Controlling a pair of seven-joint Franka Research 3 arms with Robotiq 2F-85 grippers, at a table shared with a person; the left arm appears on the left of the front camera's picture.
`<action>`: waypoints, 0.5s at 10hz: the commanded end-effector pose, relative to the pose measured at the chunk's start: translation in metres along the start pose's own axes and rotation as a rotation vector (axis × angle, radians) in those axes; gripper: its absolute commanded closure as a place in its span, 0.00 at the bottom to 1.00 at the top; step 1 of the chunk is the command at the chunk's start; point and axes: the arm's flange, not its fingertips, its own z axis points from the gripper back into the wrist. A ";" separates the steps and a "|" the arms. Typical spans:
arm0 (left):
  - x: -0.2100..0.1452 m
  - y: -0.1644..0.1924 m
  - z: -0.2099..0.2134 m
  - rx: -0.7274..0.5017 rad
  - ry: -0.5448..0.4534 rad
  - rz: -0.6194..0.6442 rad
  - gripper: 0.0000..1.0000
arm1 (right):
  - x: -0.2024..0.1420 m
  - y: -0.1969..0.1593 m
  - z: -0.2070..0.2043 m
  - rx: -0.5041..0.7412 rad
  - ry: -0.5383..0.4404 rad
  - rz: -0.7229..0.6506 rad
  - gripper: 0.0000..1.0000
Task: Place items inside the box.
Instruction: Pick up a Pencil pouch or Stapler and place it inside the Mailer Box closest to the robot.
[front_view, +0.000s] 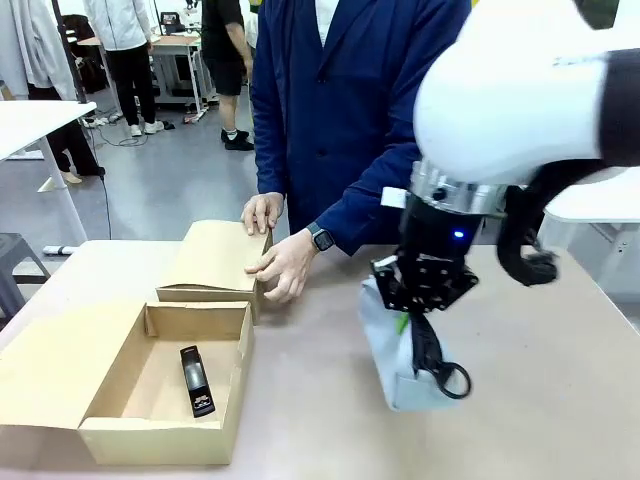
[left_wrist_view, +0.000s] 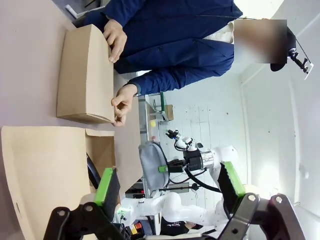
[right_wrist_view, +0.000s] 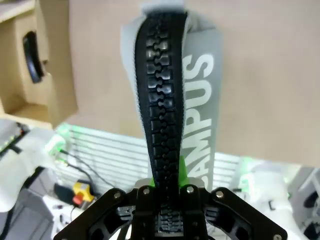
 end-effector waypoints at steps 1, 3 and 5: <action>-0.001 -0.001 0.000 -0.008 0.009 -0.021 0.00 | -0.007 -0.030 0.021 -0.003 -0.075 -0.088 0.89; -0.001 -0.001 0.000 -0.008 0.009 -0.021 0.00 | -0.053 -0.080 0.042 0.011 -0.114 -0.163 0.89; -0.001 -0.001 0.000 -0.008 0.009 -0.021 0.00 | -0.086 -0.107 0.051 0.039 -0.167 -0.203 0.89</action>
